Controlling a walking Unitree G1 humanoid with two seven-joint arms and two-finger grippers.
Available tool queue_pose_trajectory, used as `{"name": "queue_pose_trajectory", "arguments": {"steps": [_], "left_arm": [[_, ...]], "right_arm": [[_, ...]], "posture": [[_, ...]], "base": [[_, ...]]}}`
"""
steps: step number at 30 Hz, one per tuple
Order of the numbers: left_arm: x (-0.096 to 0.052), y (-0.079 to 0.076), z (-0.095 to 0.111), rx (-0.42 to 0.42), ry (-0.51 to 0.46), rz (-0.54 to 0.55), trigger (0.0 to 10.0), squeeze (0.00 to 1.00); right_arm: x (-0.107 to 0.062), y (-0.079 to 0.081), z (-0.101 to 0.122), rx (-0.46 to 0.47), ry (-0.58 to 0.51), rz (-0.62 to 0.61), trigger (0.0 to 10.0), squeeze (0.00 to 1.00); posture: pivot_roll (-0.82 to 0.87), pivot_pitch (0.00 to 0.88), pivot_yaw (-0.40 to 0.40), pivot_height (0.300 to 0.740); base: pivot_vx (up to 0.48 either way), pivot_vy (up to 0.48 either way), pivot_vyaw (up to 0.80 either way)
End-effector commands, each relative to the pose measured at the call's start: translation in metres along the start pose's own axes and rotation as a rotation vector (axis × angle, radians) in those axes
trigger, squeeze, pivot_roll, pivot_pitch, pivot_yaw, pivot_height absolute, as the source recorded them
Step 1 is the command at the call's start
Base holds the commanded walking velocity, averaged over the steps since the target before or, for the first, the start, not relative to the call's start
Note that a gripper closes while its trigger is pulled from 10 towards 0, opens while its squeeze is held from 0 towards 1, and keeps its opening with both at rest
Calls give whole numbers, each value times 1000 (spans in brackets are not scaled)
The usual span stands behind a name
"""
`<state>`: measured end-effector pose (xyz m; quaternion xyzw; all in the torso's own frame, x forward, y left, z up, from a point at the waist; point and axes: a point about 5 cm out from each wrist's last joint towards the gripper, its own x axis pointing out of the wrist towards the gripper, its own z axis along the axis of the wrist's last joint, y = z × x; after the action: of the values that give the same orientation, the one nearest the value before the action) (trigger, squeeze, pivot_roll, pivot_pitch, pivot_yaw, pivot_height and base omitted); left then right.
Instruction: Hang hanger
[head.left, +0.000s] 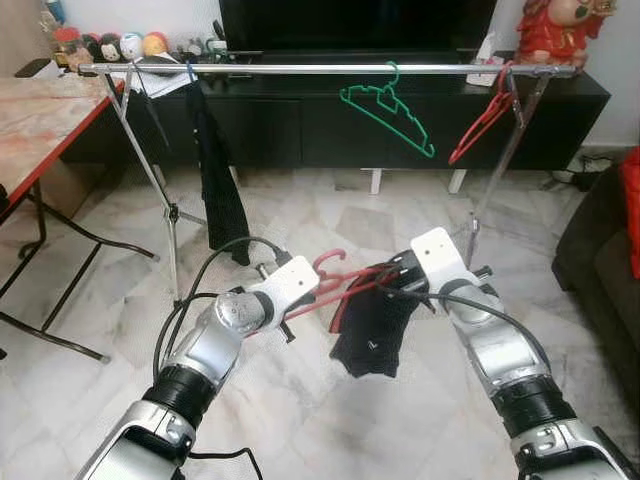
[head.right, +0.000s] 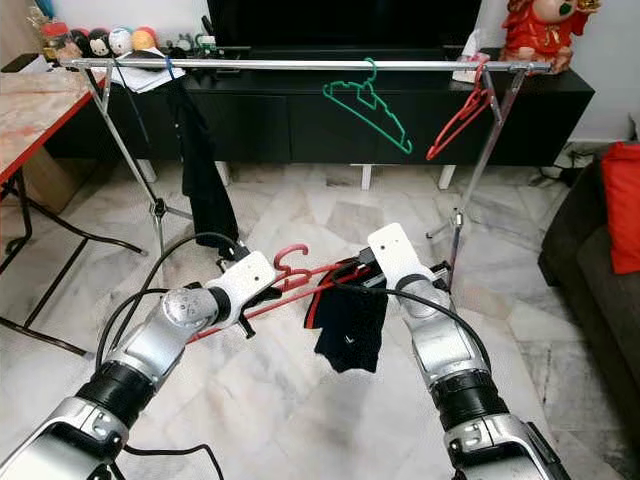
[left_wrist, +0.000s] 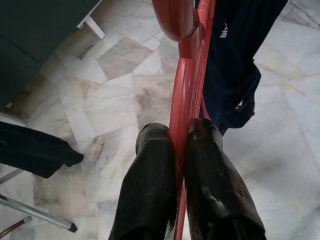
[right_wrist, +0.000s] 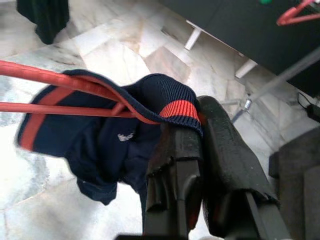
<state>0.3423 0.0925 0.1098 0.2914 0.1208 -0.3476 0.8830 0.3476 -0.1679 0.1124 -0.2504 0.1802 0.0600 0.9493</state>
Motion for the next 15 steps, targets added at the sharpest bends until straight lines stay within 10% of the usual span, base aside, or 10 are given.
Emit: {"name": "queue_pose_trajectory", "arguments": {"steps": [1, 15], "left_arm": [[0, 5, 3, -15, -10, 14, 10000, 0], [-1, -18, 10, -55, -80, -172, 10000, 0]], "right_arm": [[-2, 6, 9, -11, -36, 32, 10000, 0], [-3, 15, 9, -16, -34, 68, 10000, 0]], "posture": [[-132, 23, 27, 740], [-129, 25, 26, 740]], "base": [[0, 0, 0], [0, 0, 0]]}}
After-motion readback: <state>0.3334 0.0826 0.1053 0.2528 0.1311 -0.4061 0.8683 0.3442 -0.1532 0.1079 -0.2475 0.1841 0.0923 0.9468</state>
